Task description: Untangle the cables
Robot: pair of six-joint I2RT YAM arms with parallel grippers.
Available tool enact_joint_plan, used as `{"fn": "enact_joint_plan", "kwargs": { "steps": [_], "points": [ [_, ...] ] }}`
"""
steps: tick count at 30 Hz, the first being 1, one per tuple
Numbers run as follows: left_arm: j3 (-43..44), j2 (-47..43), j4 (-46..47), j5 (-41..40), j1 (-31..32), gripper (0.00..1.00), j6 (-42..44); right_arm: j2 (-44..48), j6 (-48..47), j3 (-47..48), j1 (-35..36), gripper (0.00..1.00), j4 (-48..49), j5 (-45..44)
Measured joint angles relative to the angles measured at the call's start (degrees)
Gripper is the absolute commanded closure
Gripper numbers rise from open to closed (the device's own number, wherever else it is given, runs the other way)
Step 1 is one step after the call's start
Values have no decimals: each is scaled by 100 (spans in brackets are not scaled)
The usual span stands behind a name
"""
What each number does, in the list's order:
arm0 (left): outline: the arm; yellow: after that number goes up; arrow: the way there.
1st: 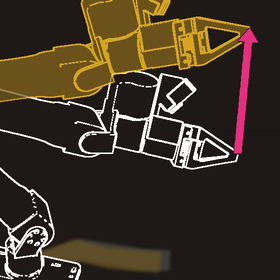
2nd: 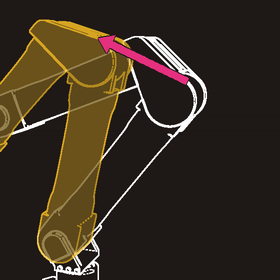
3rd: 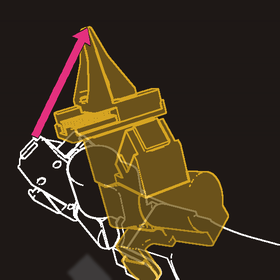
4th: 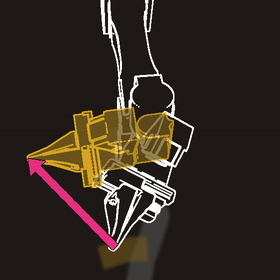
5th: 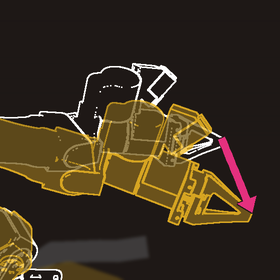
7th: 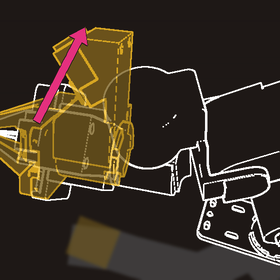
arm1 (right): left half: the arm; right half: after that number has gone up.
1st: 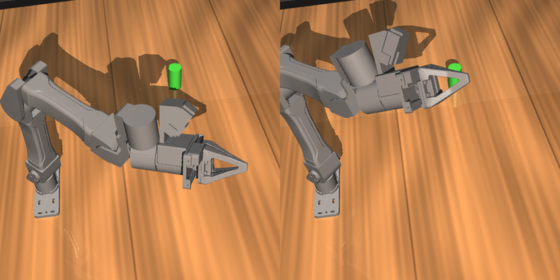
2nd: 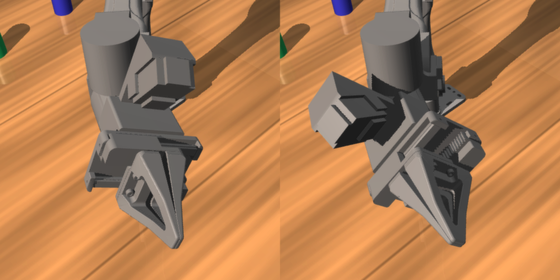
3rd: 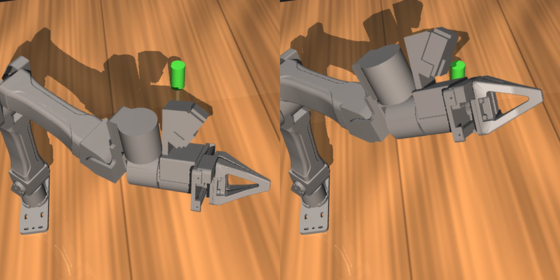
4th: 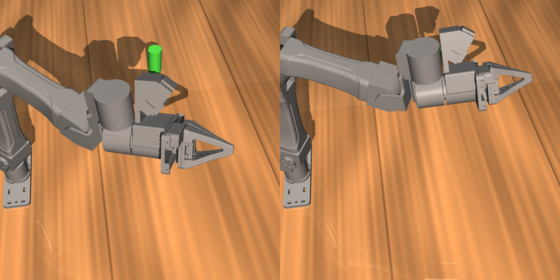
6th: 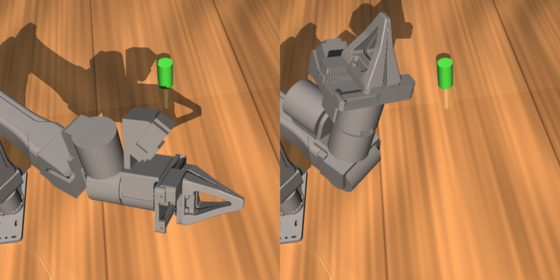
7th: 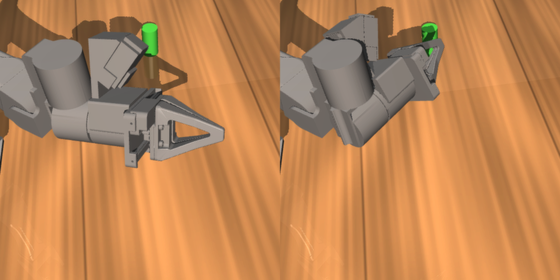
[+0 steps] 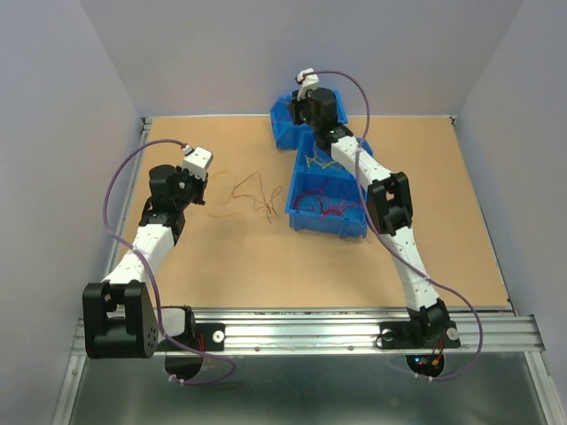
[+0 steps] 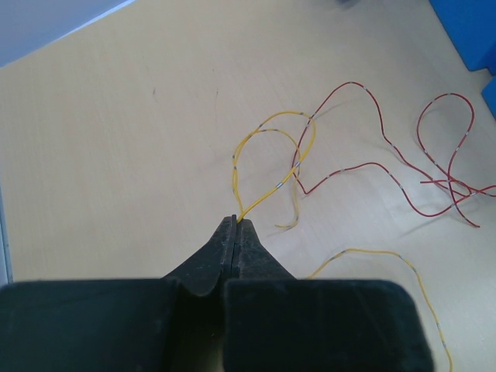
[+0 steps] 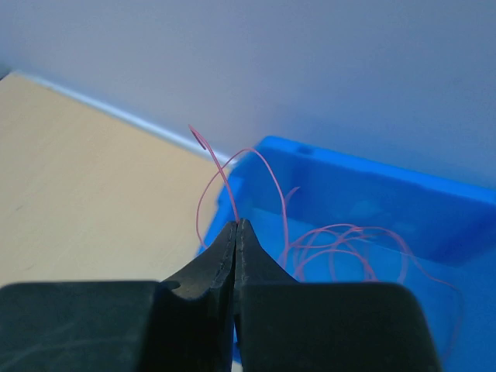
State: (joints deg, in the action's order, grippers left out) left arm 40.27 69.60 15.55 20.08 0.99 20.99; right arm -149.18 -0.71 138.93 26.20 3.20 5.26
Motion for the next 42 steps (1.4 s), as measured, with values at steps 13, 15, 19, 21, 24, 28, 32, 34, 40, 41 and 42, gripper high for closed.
{"fn": "enact_joint_plan", "kwargs": {
  "steps": [13,15,19,21,24,28,32,34,40,41,42],
  "points": [
    [0,0,-2,31,0,100,17,140,619,-437,-796,98,719,-629],
    [0,0,-2,52,0,100,17,221,619,-662,-793,86,750,-544],
    [17,2,-26,94,0,100,17,286,608,-905,-734,62,750,-387],
    [48,2,-66,136,0,100,17,415,584,-1150,-723,49,743,-278],
    [98,0,-131,234,0,100,17,798,522,-1631,-697,34,743,-103],
    [208,-2,-293,446,0,100,31,1674,396,-2470,-686,28,686,302],
    [612,-2,-767,782,2,100,118,2787,210,-3425,-667,12,752,1355],
    [953,-2,-1005,973,2,100,168,3250,59,-3783,-614,11,848,1832],
    [1891,-74,-1770,1281,17,100,271,4312,-254,-5545,-59,11,2050,2962],
    [2035,-155,-1895,1311,20,100,269,4319,-229,-5702,37,11,2225,3156],
    [2116,-227,-1978,1335,24,100,267,4299,-186,-5851,129,11,2406,3311]
  ]
}}
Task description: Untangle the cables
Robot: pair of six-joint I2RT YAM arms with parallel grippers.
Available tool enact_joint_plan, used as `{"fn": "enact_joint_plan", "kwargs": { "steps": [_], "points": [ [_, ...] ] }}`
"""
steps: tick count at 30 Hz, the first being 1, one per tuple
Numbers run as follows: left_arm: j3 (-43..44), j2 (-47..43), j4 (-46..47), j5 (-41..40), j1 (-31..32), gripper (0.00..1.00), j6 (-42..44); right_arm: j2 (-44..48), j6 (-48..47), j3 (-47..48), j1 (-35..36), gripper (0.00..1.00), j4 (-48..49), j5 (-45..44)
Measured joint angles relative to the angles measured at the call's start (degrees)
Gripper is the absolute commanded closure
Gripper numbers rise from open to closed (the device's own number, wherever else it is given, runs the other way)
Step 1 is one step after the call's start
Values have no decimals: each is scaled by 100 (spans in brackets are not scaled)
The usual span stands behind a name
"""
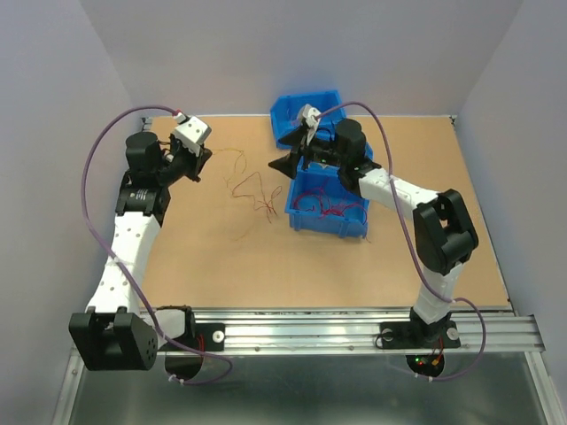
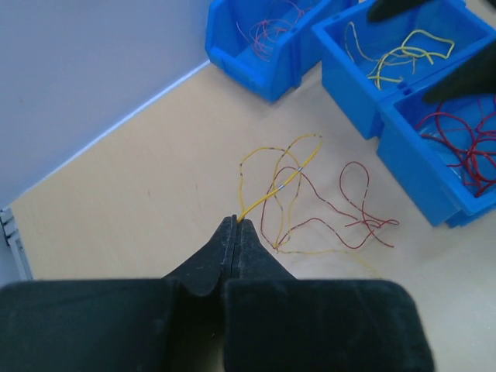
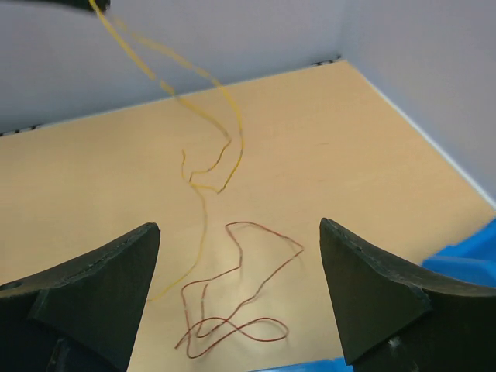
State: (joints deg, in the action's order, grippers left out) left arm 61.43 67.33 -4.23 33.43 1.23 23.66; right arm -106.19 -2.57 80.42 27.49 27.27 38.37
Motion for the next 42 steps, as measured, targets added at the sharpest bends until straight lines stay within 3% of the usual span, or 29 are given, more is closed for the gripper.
{"fn": "enact_joint_plan", "kwargs": {
  "steps": [7,20,24,26,28,29,32,40,41,42],
  "points": [
    [568,-570,-533,208,101,100,-28,-225,219,-533,433,10,791,555],
    [804,-612,-1331,197,531,100,-20,-240,291,-533,828,12,1869,848],
    [804,-612,-1432,149,734,100,-20,-367,332,-531,879,23,1987,678],
    [804,-612,-1469,107,817,100,-22,-446,345,-531,903,34,1987,595],
    [804,-612,-1499,66,894,100,-24,-503,363,-531,931,59,1967,518],
    [804,-614,-1506,44,931,100,-26,-514,372,-531,935,80,1956,494],
    [804,-614,-1534,-11,994,100,-31,-516,407,-529,935,99,1989,446],
    [715,-660,-1268,-317,1003,93,-260,-481,527,-542,935,99,1908,256],
    [627,-697,-1108,-420,1003,75,-326,-420,531,-557,935,100,1856,149],
    [487,-748,-885,-570,1003,64,-413,-350,520,-573,935,99,1801,22]
  ]
}}
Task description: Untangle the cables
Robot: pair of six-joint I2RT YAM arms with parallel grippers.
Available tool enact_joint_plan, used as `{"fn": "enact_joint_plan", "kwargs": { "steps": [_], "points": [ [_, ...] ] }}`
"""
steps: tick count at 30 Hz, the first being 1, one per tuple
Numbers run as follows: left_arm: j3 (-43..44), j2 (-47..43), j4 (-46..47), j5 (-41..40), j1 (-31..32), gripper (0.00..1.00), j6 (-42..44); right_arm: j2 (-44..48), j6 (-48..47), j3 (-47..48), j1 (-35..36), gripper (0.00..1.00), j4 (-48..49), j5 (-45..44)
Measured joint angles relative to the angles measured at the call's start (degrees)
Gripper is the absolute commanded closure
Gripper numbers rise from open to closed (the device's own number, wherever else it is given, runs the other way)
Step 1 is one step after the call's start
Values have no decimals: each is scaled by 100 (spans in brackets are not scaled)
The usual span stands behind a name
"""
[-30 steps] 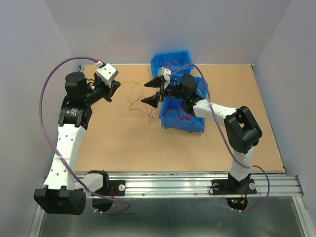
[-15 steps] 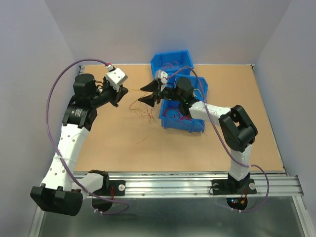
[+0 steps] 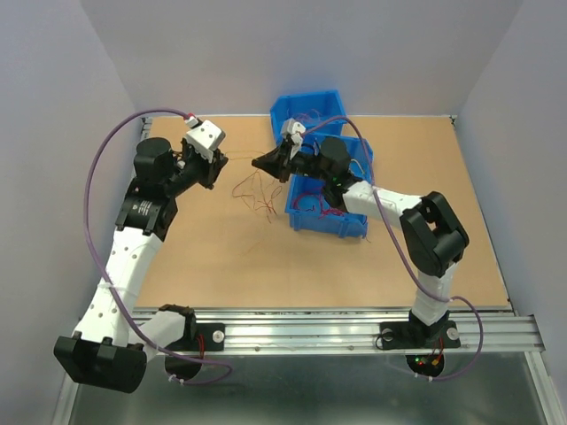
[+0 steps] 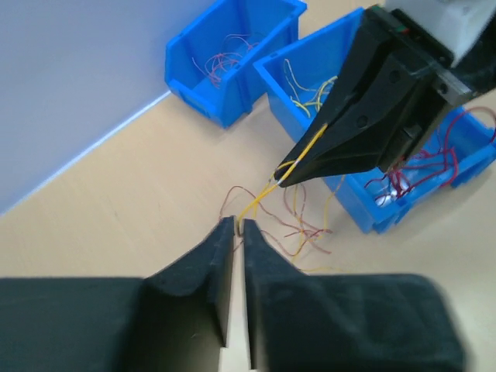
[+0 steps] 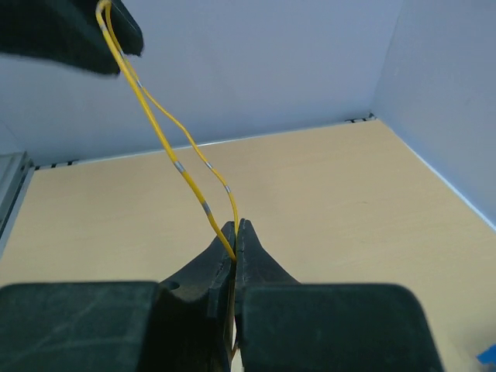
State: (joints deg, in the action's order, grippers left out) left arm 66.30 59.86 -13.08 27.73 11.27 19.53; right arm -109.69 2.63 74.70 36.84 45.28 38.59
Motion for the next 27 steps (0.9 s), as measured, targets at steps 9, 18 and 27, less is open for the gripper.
{"fn": "enact_joint_plan", "kwargs": {
  "steps": [9,18,27],
  "points": [
    [-824,-238,968,-498,-59,5,-361,531,26,525,-317,99,-706,-914],
    [-1661,-420,1808,-160,-238,5,-72,328,597,1792,-1410,99,-992,-1080],
    [-2291,-229,2323,166,-275,4,433,48,595,2310,-2199,99,-949,-931]
  ]
}}
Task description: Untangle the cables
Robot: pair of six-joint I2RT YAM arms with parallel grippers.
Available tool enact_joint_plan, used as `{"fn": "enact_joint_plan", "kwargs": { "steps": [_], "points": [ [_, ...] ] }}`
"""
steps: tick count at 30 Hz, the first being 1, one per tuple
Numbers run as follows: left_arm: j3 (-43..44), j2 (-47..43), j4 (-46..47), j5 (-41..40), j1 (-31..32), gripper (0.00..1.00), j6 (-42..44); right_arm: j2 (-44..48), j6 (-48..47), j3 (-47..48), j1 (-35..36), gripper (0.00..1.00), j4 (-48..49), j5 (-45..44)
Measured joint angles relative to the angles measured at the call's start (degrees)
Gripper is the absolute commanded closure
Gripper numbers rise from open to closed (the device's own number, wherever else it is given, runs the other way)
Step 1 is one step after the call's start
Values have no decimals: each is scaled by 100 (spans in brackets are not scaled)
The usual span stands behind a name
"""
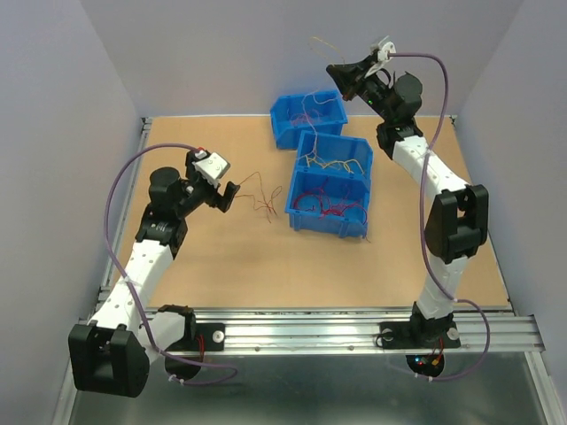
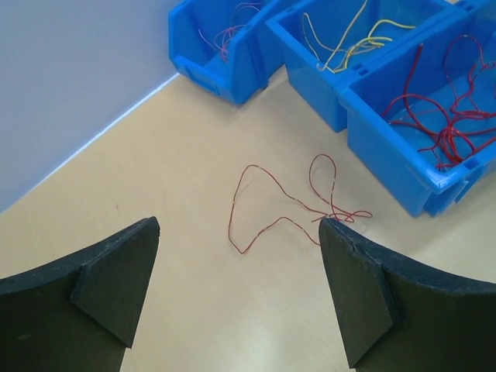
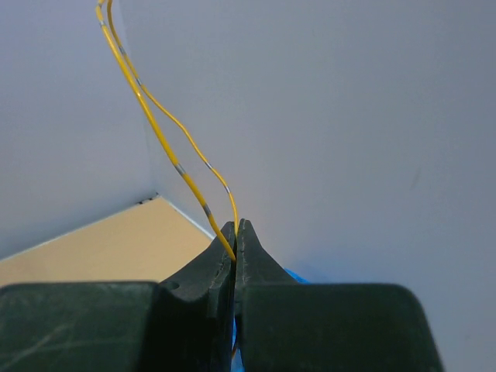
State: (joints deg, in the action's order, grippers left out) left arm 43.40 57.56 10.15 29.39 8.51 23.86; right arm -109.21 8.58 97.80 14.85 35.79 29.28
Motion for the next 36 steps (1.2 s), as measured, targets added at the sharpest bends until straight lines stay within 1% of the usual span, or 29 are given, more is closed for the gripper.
{"fn": "enact_joint_plan", "kwargs": {
  "steps": [4,9,12,15,18,21,24,26,29,34,36],
  "points": [
    [-170,39,85,59,0,4,122,-280,-129,-26,-289,99,293,321],
    [-170,138,210,188,0,4,249,-610,-114,-361,-560,99,966,750],
    [-170,164,225,256,0,4,302,-656,-72,-1032,-695,99,1478,1064],
    [-170,168,249,315,0,4,328,-656,-129,-1565,-761,100,1742,1139],
    [-170,201,249,361,0,4,341,-643,-186,-2194,-776,99,1878,1248],
    [-170,238,245,365,0,4,358,-643,-98,-2551,-772,99,1862,1410],
    [-173,238,247,385,0,4,382,-656,24,-2527,-765,99,1631,1628],
    [-170,238,245,400,0,4,398,-697,-24,-2334,-748,99,1167,1762],
    [-170,267,245,450,0,5,442,-807,-297,-1980,-678,99,282,1764],
    [-170,431,214,514,0,5,494,-1010,-1102,-1572,-501,93,-1294,1331],
    [-170,509,205,518,0,5,531,-1143,-1274,-1405,-468,92,-1720,1261]
  ]
}}
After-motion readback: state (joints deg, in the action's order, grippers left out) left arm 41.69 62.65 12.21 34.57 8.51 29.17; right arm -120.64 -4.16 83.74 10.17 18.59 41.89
